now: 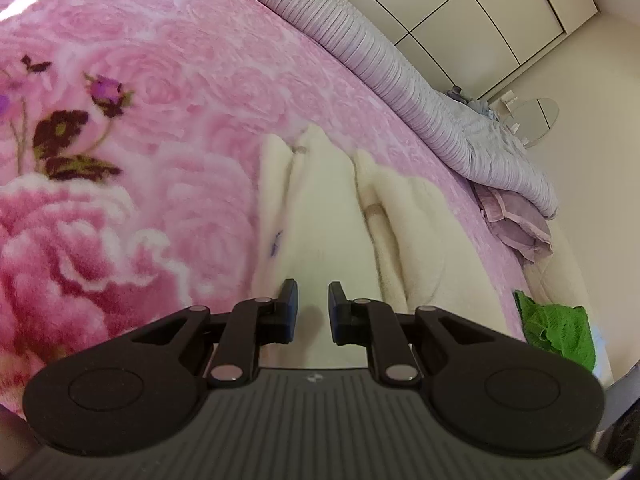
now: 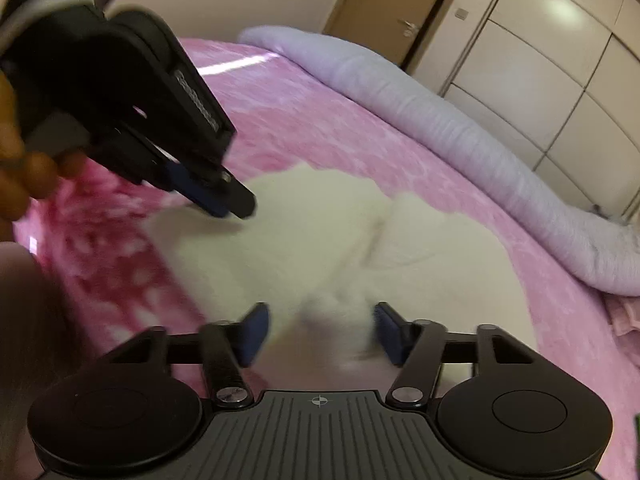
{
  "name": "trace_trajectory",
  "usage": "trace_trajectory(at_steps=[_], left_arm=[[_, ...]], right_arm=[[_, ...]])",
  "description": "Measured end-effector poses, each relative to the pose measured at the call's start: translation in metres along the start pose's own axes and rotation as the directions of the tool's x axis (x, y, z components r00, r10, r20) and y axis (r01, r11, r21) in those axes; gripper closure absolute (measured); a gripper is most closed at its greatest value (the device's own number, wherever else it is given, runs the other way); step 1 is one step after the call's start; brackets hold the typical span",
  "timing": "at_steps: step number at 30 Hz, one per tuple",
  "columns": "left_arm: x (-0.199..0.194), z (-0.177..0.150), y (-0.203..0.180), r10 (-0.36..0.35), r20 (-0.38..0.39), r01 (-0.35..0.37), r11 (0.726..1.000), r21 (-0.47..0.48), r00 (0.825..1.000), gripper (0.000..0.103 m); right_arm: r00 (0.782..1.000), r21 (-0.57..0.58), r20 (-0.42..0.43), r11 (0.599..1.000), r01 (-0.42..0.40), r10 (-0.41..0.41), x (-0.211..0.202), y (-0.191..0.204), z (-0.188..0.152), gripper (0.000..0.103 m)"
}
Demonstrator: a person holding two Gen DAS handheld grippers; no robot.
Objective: Fold clothes
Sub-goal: 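Grasp the sweater edge with both grippers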
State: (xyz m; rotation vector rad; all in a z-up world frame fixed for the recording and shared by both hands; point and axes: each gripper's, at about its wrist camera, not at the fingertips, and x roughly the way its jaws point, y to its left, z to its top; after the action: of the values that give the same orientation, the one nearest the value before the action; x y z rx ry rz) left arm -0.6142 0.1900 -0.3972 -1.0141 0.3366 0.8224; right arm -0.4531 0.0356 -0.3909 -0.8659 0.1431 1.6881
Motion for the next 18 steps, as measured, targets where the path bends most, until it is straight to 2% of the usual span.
trace_trajectory(at_steps=[3, 5, 7, 9, 11, 12, 14, 16, 17, 18], left_arm=[[-0.003, -0.001, 0.003, -0.013, -0.001, 0.013, 1.000, -0.019, 1.000, 0.089], [-0.005, 0.000, -0.002, -0.014, 0.001, 0.014, 1.000, -0.007, 1.000, 0.085], [-0.006, 0.002, -0.007, -0.021, 0.000, 0.021, 1.000, -0.002, 1.000, 0.081], [-0.002, 0.008, -0.011, -0.052, -0.011, 0.051, 0.998, -0.020, 0.999, 0.076], [0.007, 0.016, -0.014, -0.092, -0.037, 0.090, 0.994, -0.055, 0.995, 0.071], [0.016, 0.022, -0.015, -0.116, -0.061, 0.111, 0.990, -0.084, 0.991, 0.069], [0.034, 0.034, -0.016, -0.162, -0.107, 0.145, 0.978, -0.148, 0.981, 0.065], [0.057, 0.047, -0.016, -0.183, -0.144, 0.152, 0.967, -0.203, 0.973, 0.064], [0.068, 0.052, -0.017, -0.185, -0.158, 0.148, 0.964, -0.220, 0.970, 0.063], [0.078, 0.056, -0.017, -0.186, -0.173, 0.142, 0.961, -0.238, 0.967, 0.063]], right_arm=[[0.993, 0.062, 0.113, 0.998, 0.026, -0.033, -0.032, -0.017, -0.005, 0.041], [0.980, 0.152, 0.183, 0.987, 0.055, -0.083, -0.045, -0.049, -0.008, 0.041], [0.976, 0.286, 0.177, 0.956, 0.070, -0.124, -0.050, -0.089, -0.014, 0.041], [0.982, 0.429, 0.126, 0.900, 0.076, -0.143, -0.048, -0.132, -0.021, 0.040], [0.995, 0.574, 0.019, 0.815, 0.073, -0.103, -0.030, -0.180, -0.030, 0.040], [0.997, 0.652, -0.031, 0.755, 0.068, -0.064, -0.020, -0.204, -0.036, 0.040], [0.993, 0.803, -0.106, 0.593, 0.052, 0.057, 0.001, -0.250, -0.051, 0.040], [0.970, 0.910, -0.134, 0.412, 0.038, 0.205, 0.026, -0.289, -0.066, 0.041], [0.954, 0.935, -0.149, 0.352, 0.050, 0.261, 0.039, -0.304, -0.070, 0.041], [0.938, 0.942, -0.174, 0.327, 0.070, 0.299, 0.052, -0.315, -0.070, 0.041]])
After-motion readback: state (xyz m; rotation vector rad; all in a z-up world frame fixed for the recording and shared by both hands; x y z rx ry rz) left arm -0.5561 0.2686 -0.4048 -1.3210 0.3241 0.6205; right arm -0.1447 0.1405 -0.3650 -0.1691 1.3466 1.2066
